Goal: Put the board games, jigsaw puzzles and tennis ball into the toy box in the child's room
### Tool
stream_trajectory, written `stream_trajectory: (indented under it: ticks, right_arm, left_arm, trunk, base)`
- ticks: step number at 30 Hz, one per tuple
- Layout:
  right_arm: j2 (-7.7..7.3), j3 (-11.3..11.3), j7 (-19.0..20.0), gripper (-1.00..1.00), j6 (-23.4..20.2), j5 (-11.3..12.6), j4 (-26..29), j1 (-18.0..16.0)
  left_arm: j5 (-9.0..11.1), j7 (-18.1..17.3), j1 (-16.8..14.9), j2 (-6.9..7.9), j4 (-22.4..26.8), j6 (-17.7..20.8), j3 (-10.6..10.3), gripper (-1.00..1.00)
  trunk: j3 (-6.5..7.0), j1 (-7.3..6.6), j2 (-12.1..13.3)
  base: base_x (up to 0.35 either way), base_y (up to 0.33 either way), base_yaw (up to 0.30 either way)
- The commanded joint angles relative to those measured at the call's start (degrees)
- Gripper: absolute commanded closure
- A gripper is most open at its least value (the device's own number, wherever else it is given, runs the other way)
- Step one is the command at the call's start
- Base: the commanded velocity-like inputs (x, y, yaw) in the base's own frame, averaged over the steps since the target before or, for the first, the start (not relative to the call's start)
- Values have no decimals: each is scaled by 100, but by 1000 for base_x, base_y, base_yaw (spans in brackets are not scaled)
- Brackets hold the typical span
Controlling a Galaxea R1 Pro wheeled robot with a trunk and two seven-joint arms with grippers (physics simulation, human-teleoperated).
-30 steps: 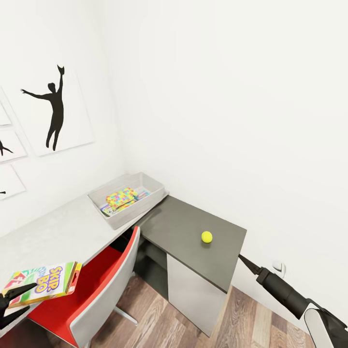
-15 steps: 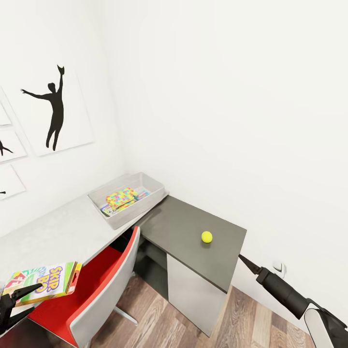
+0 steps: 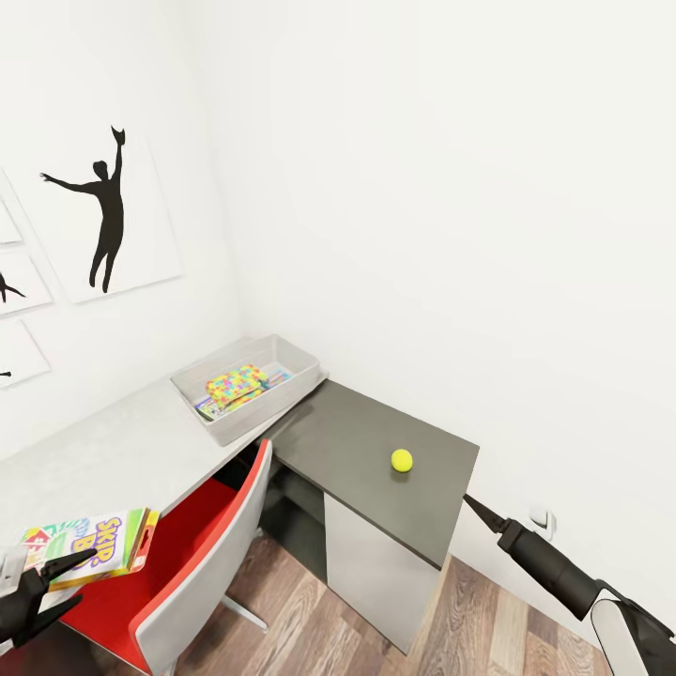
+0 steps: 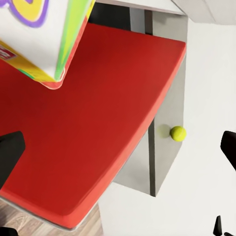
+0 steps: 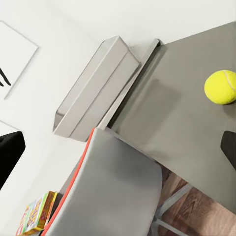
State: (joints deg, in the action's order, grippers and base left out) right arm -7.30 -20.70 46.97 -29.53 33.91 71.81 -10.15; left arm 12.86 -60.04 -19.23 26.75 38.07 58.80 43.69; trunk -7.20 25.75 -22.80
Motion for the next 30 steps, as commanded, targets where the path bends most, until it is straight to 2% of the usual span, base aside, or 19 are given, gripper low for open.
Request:
stream_trajectory:
  ticks: [1,19,30]
  right_arm:
    - [0,-5,4,-100,-44,36,0,-5]
    - [1,3,-2,-100,-24,28,36,-5]
    - [-6,303,-10,-100,-5,12,51,-5]
  left_arm:
    - [-15,-22,-7,-5,-2,21,13,-100]
    - [-3,-1,-11,-30,-10,16,17,-100]
    - [-3,1,-11,-64,-10,14,17,-100]
  trunk:
    - [-12,3,-12]
    - [-12,3,-12]
    - [20,3,-12]
  base:
    - [0,0,0]
    - [0,0,1]
    - [0,0,176]
